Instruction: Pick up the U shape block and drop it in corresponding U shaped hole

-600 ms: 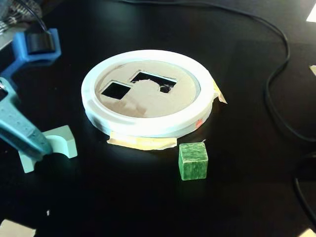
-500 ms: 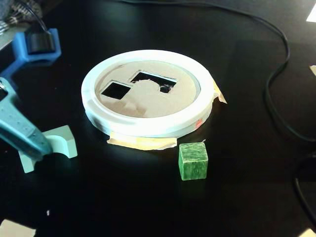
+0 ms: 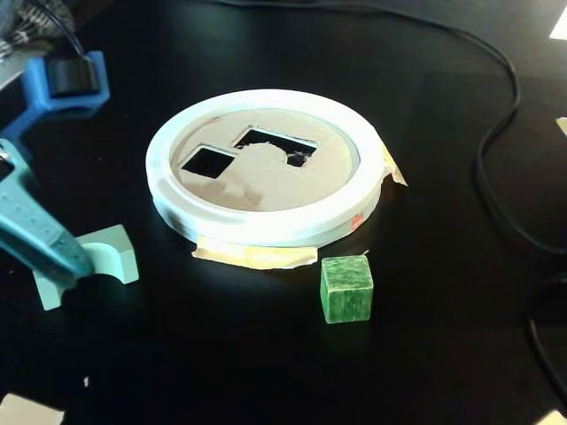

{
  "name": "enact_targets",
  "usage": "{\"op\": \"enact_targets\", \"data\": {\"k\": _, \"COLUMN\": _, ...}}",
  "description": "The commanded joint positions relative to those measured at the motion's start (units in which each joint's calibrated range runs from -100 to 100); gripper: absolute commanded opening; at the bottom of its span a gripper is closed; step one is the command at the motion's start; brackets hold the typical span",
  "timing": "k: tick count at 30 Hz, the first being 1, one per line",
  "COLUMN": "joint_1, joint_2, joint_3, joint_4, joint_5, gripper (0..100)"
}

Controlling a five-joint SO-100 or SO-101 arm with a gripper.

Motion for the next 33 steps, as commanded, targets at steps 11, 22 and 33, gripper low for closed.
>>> {"op": "enact_targets", "data": {"k": 11, "joint_1": 0.97, "joint_2": -0.77, "joint_3": 0.39, "joint_4": -1.98, "joint_5": -0.24, "gripper": 88}}
{"op": "enact_targets", "data": {"k": 22, "joint_1": 0.97, "joint_2": -0.77, "joint_3": 0.39, "joint_4": -1.98, "joint_5": -0.39, "gripper": 89}}
{"op": "enact_targets", "data": {"k": 33, "joint_1": -0.65, "joint_2": -0.86, "joint_3": -0.61, "joint_4": -2.98, "joint_5": -0.49, "gripper": 88}}
